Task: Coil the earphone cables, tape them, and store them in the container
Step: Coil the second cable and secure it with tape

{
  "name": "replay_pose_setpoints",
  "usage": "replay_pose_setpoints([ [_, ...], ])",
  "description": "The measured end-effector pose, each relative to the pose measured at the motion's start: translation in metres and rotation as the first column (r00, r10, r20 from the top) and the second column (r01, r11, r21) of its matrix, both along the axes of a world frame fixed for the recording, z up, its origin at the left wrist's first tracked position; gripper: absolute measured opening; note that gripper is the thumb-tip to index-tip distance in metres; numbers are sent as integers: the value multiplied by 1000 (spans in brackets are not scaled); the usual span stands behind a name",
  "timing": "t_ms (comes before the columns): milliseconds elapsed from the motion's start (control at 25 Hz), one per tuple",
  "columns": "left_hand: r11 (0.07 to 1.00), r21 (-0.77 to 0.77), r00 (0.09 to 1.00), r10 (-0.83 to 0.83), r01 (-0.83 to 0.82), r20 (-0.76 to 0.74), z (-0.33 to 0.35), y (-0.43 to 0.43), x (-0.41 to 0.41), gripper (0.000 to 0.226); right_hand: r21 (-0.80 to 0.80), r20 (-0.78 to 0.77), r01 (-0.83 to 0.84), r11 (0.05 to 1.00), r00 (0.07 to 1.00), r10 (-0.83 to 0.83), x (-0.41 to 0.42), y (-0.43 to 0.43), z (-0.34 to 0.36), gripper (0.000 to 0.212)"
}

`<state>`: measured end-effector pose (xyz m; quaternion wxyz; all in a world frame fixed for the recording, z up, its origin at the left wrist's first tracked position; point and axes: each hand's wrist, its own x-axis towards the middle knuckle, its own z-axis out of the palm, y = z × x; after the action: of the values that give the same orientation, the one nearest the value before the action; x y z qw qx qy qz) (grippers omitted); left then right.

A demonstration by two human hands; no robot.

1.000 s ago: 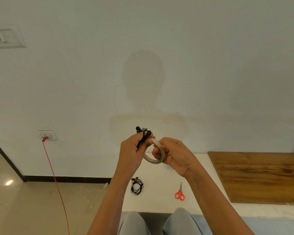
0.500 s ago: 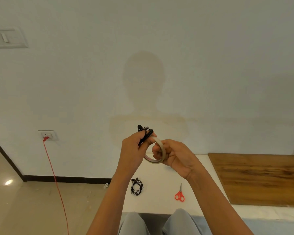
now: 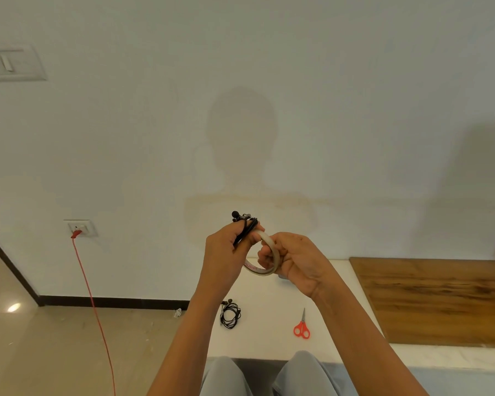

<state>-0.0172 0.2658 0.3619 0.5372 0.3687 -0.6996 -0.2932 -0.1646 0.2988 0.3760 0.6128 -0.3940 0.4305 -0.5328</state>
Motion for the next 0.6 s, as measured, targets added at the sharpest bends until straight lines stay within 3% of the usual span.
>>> replay_pose_setpoints([
  [400, 1000, -8, 1000, -3, 3, 11, 1, 3, -1, 31, 3, 50, 16, 1000, 999, -16, 2, 0, 0, 27],
  [600, 1000, 15, 1000, 1, -1, 20, -1, 4, -2, 31, -15, -26, 40, 999, 999, -40, 1, -1, -4, 27],
])
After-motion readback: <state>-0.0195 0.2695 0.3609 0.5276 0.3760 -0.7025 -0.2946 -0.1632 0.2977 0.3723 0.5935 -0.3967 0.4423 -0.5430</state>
